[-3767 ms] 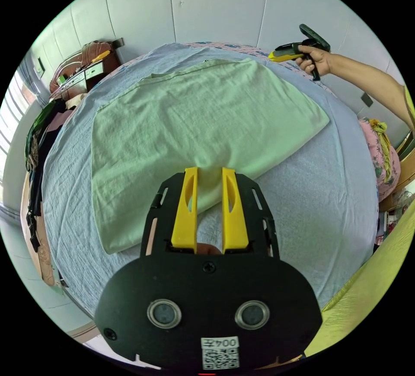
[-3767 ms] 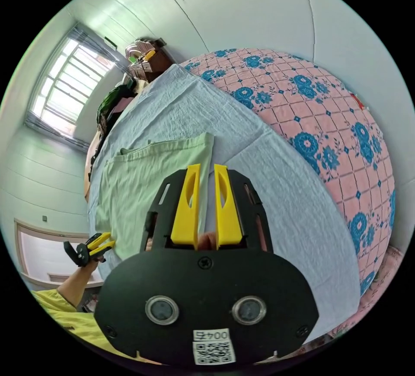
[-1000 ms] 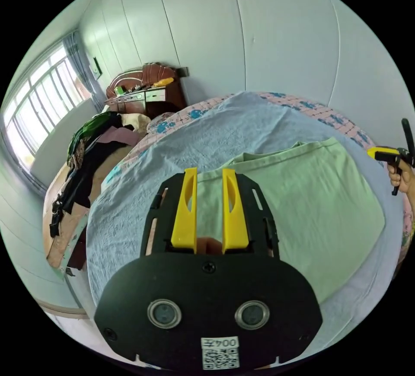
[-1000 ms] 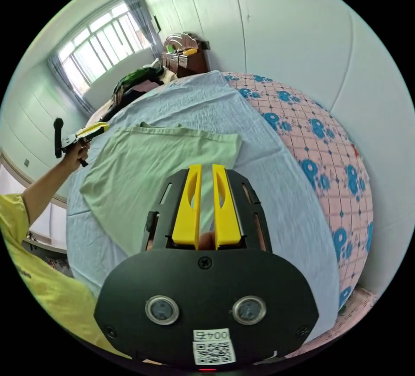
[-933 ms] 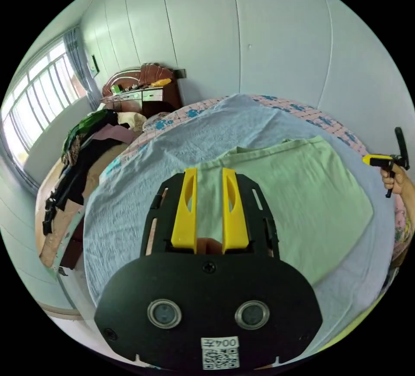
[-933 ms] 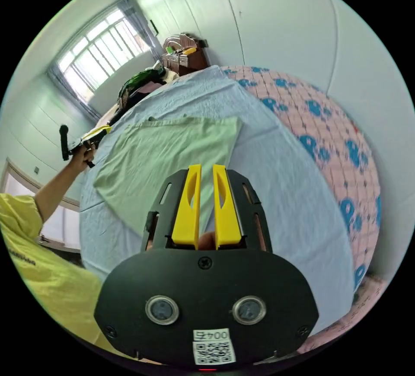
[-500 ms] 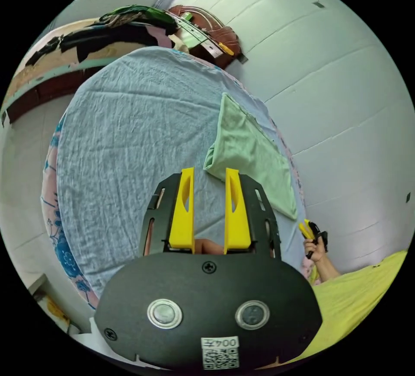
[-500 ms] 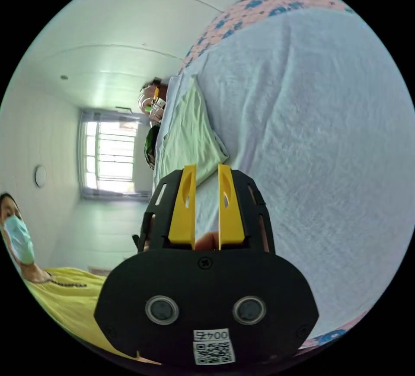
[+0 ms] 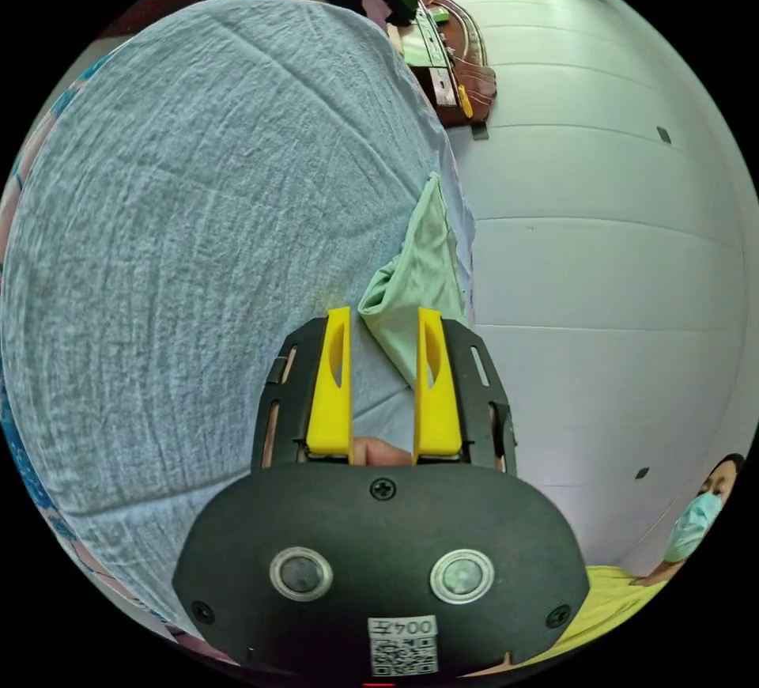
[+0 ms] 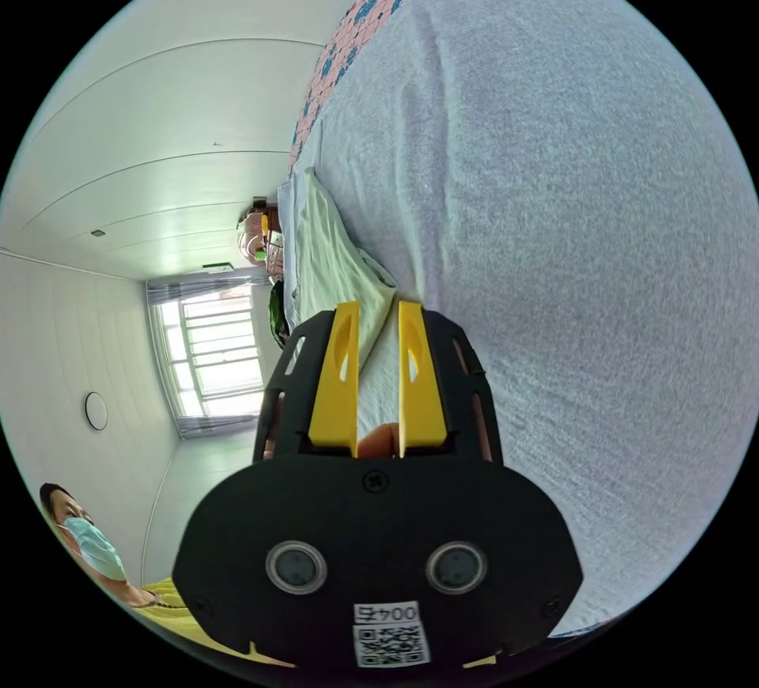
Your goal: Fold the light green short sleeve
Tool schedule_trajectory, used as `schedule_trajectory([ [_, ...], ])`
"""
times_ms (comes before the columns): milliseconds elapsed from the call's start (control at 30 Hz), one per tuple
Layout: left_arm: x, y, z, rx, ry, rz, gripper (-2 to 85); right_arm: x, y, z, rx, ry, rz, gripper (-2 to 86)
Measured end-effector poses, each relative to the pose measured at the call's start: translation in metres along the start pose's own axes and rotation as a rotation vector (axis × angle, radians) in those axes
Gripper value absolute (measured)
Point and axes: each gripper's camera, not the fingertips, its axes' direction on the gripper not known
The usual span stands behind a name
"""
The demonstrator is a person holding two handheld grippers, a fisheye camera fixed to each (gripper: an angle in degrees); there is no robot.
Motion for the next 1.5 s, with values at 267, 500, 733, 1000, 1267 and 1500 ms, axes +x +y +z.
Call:
schedule_trajectory([
  [267,-0.004,-0.019,-0.001,-0.048,0.035,-0.006,11.7,0.001,-0.002,0.013,0.013,-0.018,0.003,7.5],
  [500,0.014,-0.03,0.005,-0.064,-0.01,0.051,4.2,-0.006,-0.003,0.03,-0.001,0.011,-0.019,1.3],
  [733,0.039,-0.034,0.0,-0.051,-0.128,0.064,1.9,-0.035,0.0,0.045,0.004,0.234,-0.144,-0.5],
  [1000,0.068,-0.027,0.001,-0.035,-0.114,0.048,5.4,-0.034,0.002,0.058,-0.022,0.23,-0.126,2.6],
  [1267,0.166,-0.006,-0.029,0.08,-0.287,0.233,8.9,-0.056,0.018,0.031,0.07,0.277,-0.241,6.5],
  [1500,0.275,0.013,0.058,-0.078,-0.344,0.581,8.6,-0.068,0.004,0.056,-0.002,0.191,-0.282,2.9],
])
